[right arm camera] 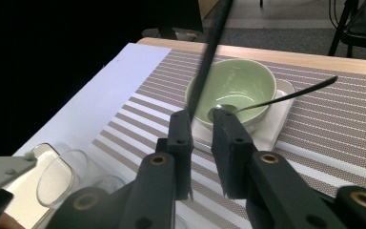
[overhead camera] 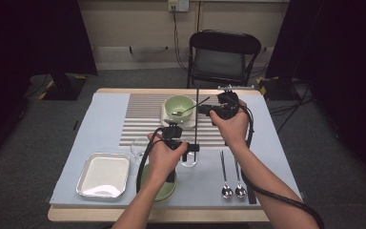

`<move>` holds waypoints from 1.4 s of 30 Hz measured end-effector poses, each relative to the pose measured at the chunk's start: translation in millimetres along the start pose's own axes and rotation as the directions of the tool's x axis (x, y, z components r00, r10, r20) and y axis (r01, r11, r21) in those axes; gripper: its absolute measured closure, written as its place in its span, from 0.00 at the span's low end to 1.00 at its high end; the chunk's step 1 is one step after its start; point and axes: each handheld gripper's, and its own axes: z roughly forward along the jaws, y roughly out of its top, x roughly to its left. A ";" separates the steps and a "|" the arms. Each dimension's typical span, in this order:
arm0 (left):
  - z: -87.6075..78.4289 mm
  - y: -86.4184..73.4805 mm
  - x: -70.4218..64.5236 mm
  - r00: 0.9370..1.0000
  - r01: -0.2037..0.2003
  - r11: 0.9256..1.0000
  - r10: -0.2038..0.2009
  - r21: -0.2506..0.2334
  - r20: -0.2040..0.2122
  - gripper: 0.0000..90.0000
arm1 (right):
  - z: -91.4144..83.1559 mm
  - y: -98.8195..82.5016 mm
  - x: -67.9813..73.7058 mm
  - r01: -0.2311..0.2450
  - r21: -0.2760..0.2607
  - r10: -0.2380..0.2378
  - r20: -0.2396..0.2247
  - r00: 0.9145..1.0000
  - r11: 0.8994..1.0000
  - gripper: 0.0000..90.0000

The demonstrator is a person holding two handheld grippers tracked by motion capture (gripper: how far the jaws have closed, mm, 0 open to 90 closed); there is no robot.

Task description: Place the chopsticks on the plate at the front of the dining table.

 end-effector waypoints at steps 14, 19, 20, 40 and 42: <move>-8.8 2.2 5.7 0.999 -0.010 1.000 0.011 0.019 -0.044 0.97 | 1.1 -7.4 -10.3 0.041 -0.036 -0.040 0.015 0.999 0.999 0.53; -7.5 3.2 6.2 0.999 -0.015 0.999 0.016 0.033 -0.052 0.97 | 1.5 -8.0 -10.2 0.036 -0.045 -0.036 -0.009 0.999 0.998 0.48; -6.7 2.9 5.9 0.998 -0.021 0.999 0.022 0.034 -0.055 0.97 | 2.1 -7.6 -9.0 0.036 -0.046 -0.037 -0.020 0.999 0.998 0.47; -12.4 3.9 6.9 0.997 -0.036 0.999 0.038 0.031 -0.068 0.97 | 11.4 -11.3 -6.1 0.079 -0.032 -0.080 -0.011 0.997 0.996 0.41; -15.0 4.9 9.6 0.997 -0.031 0.999 0.034 0.030 -0.072 0.97 | 9.3 -11.8 -7.9 0.085 -0.035 -0.085 -0.009 0.996 0.996 0.39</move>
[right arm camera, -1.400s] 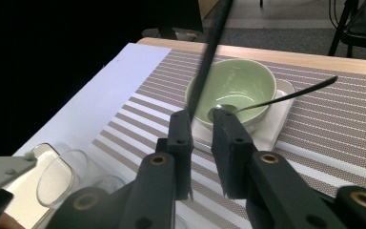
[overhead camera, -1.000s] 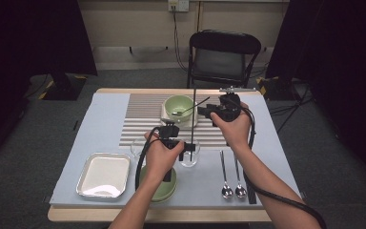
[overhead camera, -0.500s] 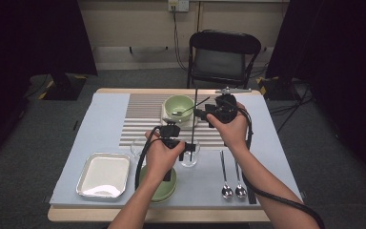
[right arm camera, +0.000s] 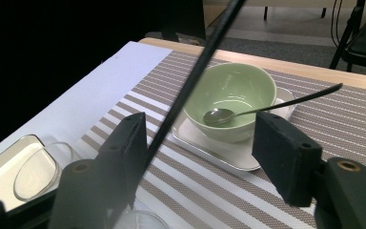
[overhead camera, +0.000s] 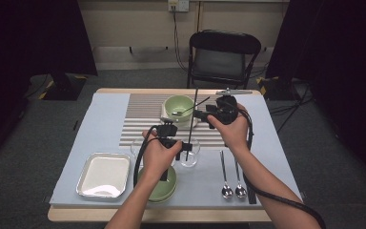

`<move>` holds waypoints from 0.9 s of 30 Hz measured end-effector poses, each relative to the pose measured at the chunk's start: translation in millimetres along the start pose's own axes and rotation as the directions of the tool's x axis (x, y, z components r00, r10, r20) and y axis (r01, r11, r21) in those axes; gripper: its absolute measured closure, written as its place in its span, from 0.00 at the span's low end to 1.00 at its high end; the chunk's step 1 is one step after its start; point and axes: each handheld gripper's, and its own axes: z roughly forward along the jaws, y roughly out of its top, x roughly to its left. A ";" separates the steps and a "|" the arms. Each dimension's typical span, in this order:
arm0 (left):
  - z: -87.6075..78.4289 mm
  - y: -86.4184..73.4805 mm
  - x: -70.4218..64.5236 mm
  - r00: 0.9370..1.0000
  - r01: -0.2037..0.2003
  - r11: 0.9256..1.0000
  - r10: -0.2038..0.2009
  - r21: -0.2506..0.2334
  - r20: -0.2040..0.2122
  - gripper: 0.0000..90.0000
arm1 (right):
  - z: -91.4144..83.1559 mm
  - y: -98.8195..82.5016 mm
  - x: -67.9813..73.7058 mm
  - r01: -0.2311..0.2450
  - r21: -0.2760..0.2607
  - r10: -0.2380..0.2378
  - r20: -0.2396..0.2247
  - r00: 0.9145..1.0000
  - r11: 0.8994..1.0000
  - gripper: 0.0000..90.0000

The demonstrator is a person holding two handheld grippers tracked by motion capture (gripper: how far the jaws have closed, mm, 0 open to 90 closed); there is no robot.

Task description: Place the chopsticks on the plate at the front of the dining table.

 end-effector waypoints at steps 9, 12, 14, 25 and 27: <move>-10.3 3.7 3.5 1.000 -0.006 1.000 0.006 -0.008 -0.022 0.97 | -8.1 -10.5 -17.8 0.008 0.034 -0.008 -0.006 1.000 0.999 0.32; -12.1 5.1 4.5 1.000 -0.002 1.000 0.002 -0.006 -0.026 0.97 | -11.3 -15.0 -22.8 0.010 0.042 -0.010 -0.007 1.000 0.999 0.30; -13.0 5.7 5.4 1.000 -0.004 1.000 0.004 -0.001 -0.029 0.97 | -13.4 -17.1 -26.1 0.013 0.041 -0.013 -0.005 1.000 0.999 0.29; -12.7 7.5 5.8 0.999 -0.002 1.000 0.003 0.001 -0.042 0.97 | -19.8 -26.1 -36.6 0.029 0.040 -0.029 0.004 1.000 0.999 0.20; -13.0 7.5 5.9 0.999 -0.001 1.000 0.001 0.000 -0.050 0.97 | -20.0 -28.6 -37.7 0.051 0.049 -0.050 -0.013 0.999 0.998 0.18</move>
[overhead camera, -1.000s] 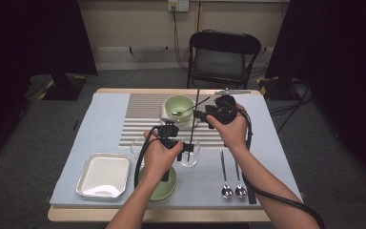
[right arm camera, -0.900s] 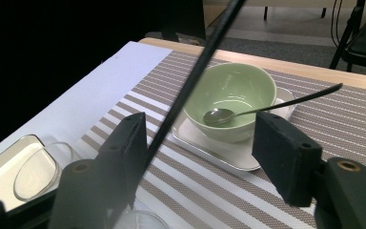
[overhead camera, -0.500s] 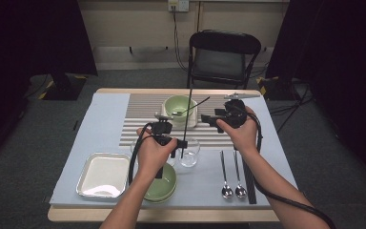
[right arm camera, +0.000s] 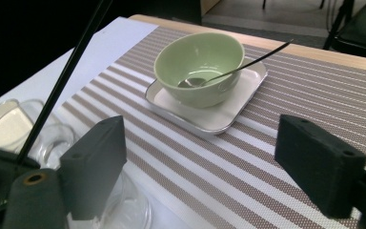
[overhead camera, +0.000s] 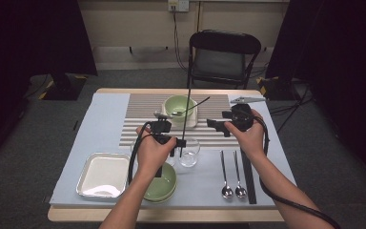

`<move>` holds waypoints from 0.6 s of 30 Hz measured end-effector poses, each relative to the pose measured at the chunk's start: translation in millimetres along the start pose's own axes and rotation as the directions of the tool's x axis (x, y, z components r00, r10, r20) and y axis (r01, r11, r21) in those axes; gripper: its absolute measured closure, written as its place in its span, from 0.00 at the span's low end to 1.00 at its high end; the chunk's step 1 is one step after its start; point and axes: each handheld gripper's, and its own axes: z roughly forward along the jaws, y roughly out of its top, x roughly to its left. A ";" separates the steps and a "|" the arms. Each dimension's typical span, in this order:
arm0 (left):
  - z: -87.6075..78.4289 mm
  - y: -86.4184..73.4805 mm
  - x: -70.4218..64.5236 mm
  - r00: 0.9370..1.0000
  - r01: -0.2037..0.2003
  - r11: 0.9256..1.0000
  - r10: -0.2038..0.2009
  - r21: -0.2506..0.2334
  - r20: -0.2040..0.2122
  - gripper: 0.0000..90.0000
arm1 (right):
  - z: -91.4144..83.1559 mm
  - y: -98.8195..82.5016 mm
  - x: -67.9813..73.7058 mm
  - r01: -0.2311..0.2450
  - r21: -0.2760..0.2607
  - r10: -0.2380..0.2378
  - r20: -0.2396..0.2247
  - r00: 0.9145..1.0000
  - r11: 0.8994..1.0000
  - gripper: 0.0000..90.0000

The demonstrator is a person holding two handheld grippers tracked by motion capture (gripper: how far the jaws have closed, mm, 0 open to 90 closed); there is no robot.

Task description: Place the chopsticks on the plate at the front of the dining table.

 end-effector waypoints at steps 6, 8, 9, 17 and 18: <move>-3.0 0.3 2.5 1.000 0.000 1.000 0.000 0.004 -0.008 0.97 | 0.8 -6.1 -2.5 0.007 0.012 -0.007 0.007 1.000 1.000 0.18; -4.0 0.2 3.2 1.000 0.006 1.000 -0.006 -0.003 -0.010 0.97 | 0.8 -8.3 -3.9 0.007 0.013 -0.007 0.005 1.000 1.000 0.18; -4.7 0.4 3.7 1.000 0.006 1.000 -0.006 0.001 -0.014 0.97 | 0.5 -9.6 -4.9 0.010 0.012 -0.010 0.004 1.000 1.000 0.18; -7.1 0.9 5.5 1.000 0.004 1.000 -0.004 0.001 -0.013 0.97 | 0.5 -18.2 -11.1 0.008 0.023 -0.008 0.008 1.000 1.000 0.18; -7.1 1.0 5.5 1.000 0.004 1.000 -0.004 0.001 -0.014 0.97 | 0.3 -19.4 -11.7 0.008 0.025 -0.008 0.006 1.000 1.000 0.18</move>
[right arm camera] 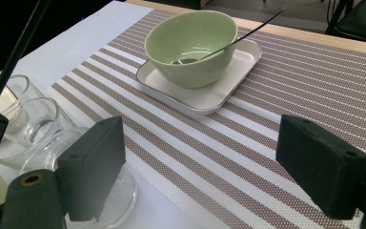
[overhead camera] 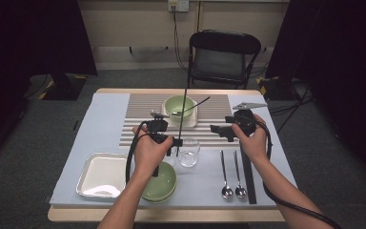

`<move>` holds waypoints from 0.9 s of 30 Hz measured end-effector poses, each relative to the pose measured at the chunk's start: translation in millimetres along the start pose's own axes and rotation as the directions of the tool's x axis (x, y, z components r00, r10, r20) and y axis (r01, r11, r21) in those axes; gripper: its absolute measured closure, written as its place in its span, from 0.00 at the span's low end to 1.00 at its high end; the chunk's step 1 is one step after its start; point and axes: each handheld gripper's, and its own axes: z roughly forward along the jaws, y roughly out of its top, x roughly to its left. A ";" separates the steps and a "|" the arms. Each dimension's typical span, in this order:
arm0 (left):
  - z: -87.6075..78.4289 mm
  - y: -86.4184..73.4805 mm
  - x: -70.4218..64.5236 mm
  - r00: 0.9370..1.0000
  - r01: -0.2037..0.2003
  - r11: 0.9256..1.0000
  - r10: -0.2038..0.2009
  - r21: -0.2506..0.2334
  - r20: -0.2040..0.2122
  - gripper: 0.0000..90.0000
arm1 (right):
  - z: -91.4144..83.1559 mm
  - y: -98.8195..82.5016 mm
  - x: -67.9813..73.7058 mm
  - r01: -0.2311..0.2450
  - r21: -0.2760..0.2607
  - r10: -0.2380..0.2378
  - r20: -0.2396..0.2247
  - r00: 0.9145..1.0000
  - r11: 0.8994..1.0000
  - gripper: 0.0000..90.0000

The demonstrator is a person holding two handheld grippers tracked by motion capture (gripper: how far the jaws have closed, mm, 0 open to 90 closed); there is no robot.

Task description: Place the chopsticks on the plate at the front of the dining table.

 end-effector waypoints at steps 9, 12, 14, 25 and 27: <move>2.3 0.7 -0.6 1.000 0.003 1.000 -0.003 0.001 -0.003 0.97 | -4.2 -8.0 -8.3 -0.001 0.005 0.001 0.006 1.000 1.000 0.19; 2.3 0.9 -0.4 1.000 0.007 1.000 -0.007 0.002 -0.004 0.97 | -5.7 -9.8 -10.5 -0.003 0.005 0.003 0.003 1.000 1.000 0.19; 1.7 1.2 0.6 1.000 0.007 1.000 -0.007 0.003 -0.007 0.97 | -6.7 -11.4 -12.0 -0.003 0.005 0.003 0.005 1.000 1.000 0.19; -2.4 1.9 5.7 1.000 0.011 1.000 -0.011 0.004 -0.019 0.97 | -10.3 -20.5 -20.5 0.000 0.020 0.000 0.012 1.000 1.000 0.19; -2.9 2.0 6.4 1.000 0.017 1.000 -0.017 -0.001 -0.022 0.97 | -10.7 -22.3 -21.9 0.001 0.025 -0.002 0.017 1.000 1.000 0.19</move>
